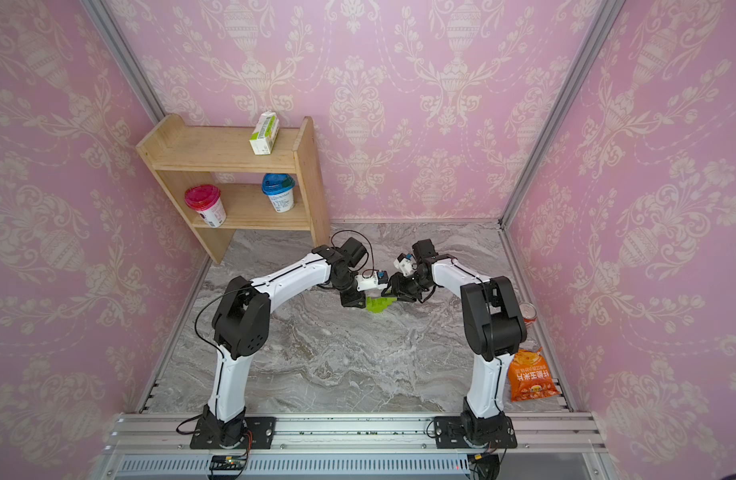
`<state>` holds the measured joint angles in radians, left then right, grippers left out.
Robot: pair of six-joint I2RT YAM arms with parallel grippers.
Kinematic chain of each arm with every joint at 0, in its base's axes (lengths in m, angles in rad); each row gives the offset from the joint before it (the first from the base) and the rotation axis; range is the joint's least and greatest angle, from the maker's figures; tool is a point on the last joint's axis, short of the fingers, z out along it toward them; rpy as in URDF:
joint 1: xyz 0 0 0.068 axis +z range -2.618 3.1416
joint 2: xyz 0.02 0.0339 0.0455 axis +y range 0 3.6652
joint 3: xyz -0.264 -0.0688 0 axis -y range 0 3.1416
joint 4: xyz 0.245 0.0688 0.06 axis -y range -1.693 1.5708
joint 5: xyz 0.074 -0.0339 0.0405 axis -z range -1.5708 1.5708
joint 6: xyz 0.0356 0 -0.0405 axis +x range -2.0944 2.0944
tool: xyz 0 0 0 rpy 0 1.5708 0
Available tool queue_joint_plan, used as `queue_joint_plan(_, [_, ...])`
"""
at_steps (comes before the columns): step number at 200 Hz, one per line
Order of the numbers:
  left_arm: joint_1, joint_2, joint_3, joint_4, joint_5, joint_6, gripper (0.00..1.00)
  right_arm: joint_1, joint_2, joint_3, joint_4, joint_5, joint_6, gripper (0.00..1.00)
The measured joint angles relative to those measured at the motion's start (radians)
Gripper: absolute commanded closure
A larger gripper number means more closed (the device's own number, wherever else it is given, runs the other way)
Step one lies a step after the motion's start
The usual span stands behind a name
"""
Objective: Assemble the letter v with lego
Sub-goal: Assemble the lego brick with the lego brick.
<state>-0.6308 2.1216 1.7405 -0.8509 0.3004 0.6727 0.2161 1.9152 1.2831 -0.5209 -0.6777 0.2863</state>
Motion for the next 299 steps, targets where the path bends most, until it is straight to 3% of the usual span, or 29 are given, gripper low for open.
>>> queue_joint_plan(276, [-0.015, 0.047, 0.079, -0.063, -0.019, 0.0, 1.0, -0.001, 0.026, 0.0, 0.007, -0.014, -0.007, 0.51])
queue_joint_plan(299, [-0.02, 0.053, 0.095, -0.079, -0.031, 0.0, 0.62, -0.002, 0.026, 0.0, 0.007, -0.014, -0.007, 0.49])
